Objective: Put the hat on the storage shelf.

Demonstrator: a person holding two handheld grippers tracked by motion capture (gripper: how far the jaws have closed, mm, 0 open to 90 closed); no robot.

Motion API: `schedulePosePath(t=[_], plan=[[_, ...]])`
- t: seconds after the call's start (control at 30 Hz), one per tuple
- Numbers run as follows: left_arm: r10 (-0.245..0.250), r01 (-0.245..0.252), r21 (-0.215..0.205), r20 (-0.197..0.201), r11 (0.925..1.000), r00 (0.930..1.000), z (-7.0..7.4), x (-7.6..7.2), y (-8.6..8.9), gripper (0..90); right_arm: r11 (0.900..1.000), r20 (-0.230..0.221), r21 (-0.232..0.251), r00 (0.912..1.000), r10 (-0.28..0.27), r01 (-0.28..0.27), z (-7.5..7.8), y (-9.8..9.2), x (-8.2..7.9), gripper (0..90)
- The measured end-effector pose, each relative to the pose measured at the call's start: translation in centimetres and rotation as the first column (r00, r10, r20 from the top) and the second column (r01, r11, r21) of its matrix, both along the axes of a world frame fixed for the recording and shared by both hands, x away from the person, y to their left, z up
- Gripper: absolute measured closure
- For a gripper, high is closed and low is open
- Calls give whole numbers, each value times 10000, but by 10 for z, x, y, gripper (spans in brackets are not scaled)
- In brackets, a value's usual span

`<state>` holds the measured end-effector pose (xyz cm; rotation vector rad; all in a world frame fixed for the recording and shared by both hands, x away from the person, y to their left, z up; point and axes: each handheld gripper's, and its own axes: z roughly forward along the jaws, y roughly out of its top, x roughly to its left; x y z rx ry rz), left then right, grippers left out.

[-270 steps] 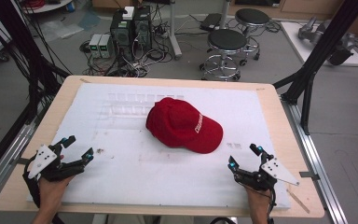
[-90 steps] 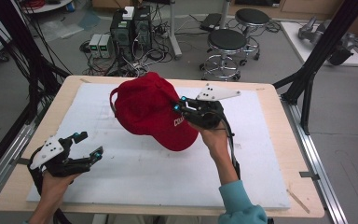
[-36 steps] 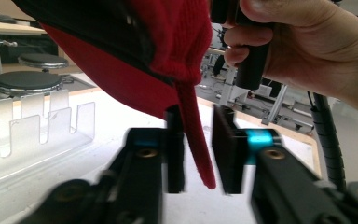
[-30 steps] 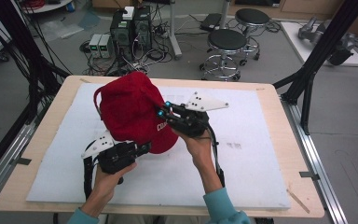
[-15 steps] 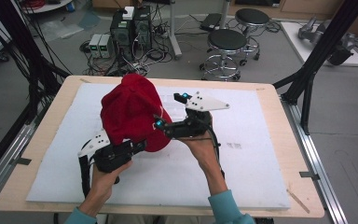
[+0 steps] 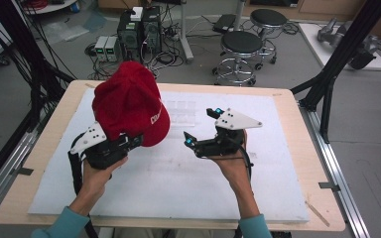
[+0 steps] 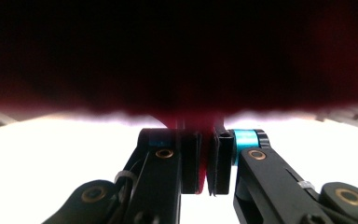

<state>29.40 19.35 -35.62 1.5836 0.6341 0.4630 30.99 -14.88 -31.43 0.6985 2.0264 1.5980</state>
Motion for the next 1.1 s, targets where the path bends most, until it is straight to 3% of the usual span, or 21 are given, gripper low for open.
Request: schedulePosePath(t=[0.17,0.2,0.37,0.53,0.7,0.73,0.83,0.93,1.1], plan=[[266,-280,459,300,9986,9992,10,10,8,852,9997,-197,86,9996,-219,221,-8,-15,-8,20],[384,-406,684,333,9968,9987,13,16,11,852,9987,-383,-197,9982,-469,462,-12,-22,-11,20],[603,-632,898,349,9940,9976,20,27,16,852,9966,-451,-50,9956,-819,818,-18,-37,-19,20],[990,-1092,1604,705,9810,9926,27,40,19,852,9894,-583,-63,9877,-1449,1448,-33,-60,-31,20],[1092,-1185,1720,626,9779,9921,26,48,22,852,9846,-727,100,9822,-1733,1744,-46,-78,-41,20],[1254,-1331,1873,525,9732,9907,24,53,23,852,9812,-811,214,9786,-1893,1916,-54,-87,-47,20],[1391,-1446,1962,418,9698,9894,23,59,25,853,9761,-765,106,9735,-2156,2170,-60,-93,-51,20],[1590,-1657,2189,480,9616,9861,25,67,28,852,9687,-818,178,9660,-2453,2475,-75,-104,-59,20],[1757,-1835,2266,543,9566,9829,27,74,30,852,9626,-738,329,9611,-2661,2690,-92,-112,-68,20]])
